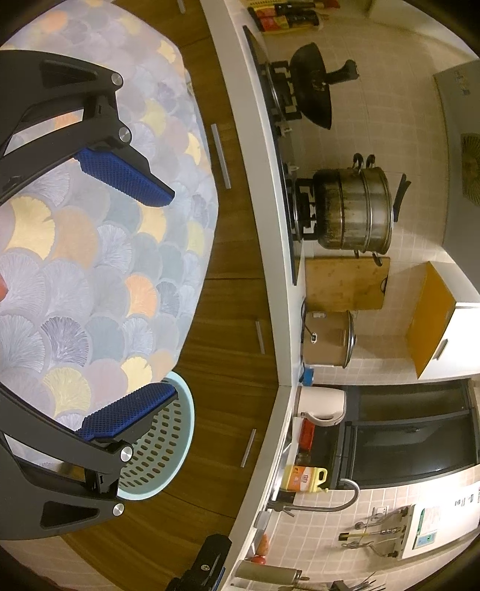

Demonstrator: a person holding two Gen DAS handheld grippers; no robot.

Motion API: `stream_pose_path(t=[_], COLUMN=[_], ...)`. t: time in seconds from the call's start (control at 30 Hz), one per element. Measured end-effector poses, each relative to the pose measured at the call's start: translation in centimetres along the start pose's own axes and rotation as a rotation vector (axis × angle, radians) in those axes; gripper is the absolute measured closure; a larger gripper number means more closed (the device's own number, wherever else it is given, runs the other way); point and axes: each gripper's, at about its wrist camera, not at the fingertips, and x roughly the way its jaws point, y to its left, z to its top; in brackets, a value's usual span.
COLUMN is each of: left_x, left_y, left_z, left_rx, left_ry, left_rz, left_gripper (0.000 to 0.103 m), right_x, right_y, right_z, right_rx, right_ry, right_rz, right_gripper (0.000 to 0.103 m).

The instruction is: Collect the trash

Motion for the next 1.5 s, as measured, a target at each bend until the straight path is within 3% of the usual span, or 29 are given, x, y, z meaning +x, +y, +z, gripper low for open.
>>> stream_pose_path(t=[1.5], left_x=[0.24], left_y=[0.09], left_z=[-0.20], left_rx=[-0.009], left_ry=[0.019], left_rz=[-0.006], left_gripper=[0.008], right_x=[0.47], right_y=[0.47], right_z=[-0.09], right_rx=[-0.009], right_ry=[0.023], right_rz=[0.023], right_gripper=[0.038])
